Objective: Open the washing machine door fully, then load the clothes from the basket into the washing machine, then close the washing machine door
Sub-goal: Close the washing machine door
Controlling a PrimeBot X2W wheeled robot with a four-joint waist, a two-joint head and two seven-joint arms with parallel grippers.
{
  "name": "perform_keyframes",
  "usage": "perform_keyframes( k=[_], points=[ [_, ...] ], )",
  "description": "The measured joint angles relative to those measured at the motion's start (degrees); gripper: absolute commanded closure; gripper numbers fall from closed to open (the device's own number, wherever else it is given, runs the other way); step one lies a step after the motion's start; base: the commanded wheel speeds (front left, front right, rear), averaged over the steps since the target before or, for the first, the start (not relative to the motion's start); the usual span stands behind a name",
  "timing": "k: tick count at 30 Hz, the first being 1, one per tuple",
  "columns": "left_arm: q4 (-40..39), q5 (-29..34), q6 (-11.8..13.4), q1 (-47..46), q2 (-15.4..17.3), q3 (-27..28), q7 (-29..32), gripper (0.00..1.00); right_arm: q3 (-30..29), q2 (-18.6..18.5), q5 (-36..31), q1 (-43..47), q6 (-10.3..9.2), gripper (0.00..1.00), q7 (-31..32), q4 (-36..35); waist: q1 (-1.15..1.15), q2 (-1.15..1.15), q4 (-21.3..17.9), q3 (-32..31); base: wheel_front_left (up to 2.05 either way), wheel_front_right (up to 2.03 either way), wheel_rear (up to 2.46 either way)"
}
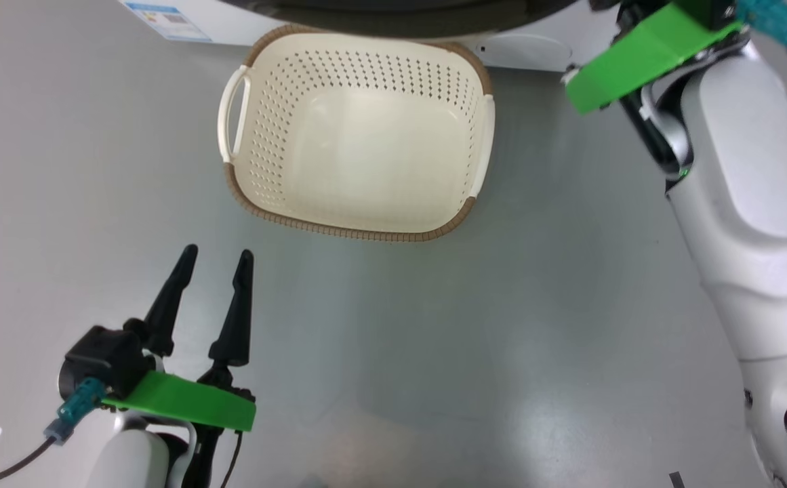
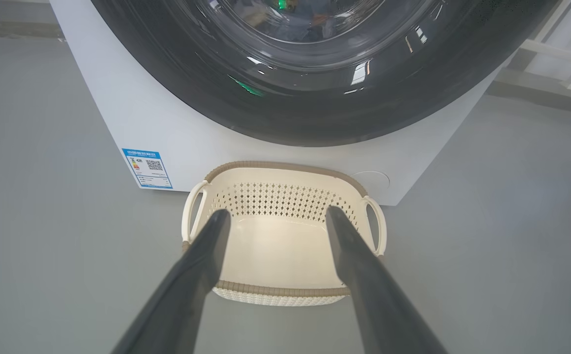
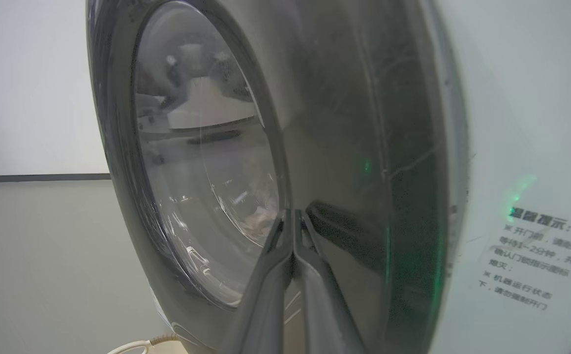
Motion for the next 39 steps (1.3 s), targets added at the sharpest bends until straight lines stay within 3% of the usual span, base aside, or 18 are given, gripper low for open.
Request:
perform_keyframes(
  k=[12,20,39],
  points=[
    [-0.04,-0.63,0.00,-1.96,-0.03,-2.10,0.00,0.00,-7.00,3.23,-3.37,-6.33,0.56,1.00,-0.07,6.44,0.00,0.00,0.55,1.78,0.00,0.00,0.00],
    [0.42,-0.63,0.00,-1.96,0.05,-1.22,0.00,0.00,-6.84,3.59,-1.71,-5.60,0.47,1.00,-0.07,8.48,0.00,0.00,-0.05,0.38,0.00,0.00,0.00],
    [0.79,1.54,0.00,1.83,1.30,4.91,0.00,0.00,1.51,3.47,6.37,14.55,0.40,1.00,-0.04,6.49,0.00,0.00,-4.51,-10.79,0.00,0.00,0.00]
  ],
)
